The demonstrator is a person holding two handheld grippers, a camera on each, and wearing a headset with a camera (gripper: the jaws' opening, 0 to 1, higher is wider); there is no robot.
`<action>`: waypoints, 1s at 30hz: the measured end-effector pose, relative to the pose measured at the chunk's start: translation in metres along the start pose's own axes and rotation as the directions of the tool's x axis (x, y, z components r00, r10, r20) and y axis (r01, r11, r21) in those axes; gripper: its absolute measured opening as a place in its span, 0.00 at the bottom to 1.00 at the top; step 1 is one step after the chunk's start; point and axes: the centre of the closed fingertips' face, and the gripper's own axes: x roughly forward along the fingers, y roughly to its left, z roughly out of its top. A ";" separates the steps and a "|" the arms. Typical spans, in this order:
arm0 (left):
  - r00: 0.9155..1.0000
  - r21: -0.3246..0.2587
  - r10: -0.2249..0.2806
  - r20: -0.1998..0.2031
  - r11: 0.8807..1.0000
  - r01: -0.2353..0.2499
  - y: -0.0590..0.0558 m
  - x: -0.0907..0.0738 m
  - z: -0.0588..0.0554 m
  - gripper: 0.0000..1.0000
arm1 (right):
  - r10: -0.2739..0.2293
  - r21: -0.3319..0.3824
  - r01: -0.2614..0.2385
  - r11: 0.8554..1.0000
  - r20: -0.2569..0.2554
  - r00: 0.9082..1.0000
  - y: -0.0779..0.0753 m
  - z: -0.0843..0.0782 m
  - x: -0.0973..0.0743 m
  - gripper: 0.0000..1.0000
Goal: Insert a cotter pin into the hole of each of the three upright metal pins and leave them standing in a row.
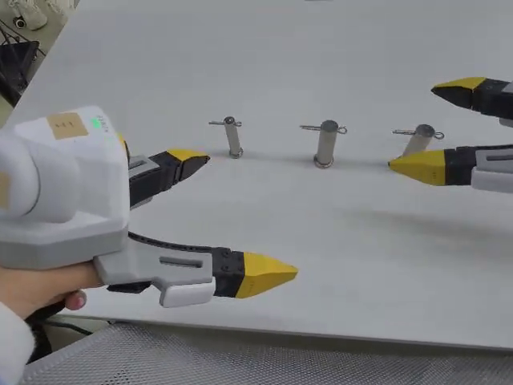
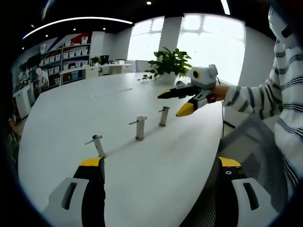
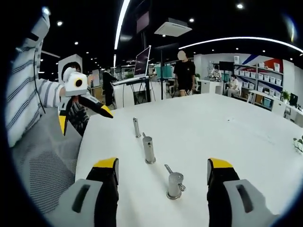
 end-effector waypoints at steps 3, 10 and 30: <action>0.999 -0.015 0.011 0.032 1.000 -0.011 0.004 -0.005 0.004 0.97 | -0.048 0.028 0.048 0.998 -0.003 0.999 0.007 0.004 -0.008 0.80; 0.998 -0.039 0.041 0.057 0.999 -0.038 0.012 -0.016 0.006 0.97 | -0.134 0.099 0.137 0.986 -0.035 0.990 0.020 -0.001 -0.028 0.90; 0.988 -0.189 0.131 0.086 0.975 -0.113 0.043 -0.027 0.004 0.99 | -0.277 0.262 0.309 0.914 -0.153 0.949 0.034 -0.020 -0.063 0.98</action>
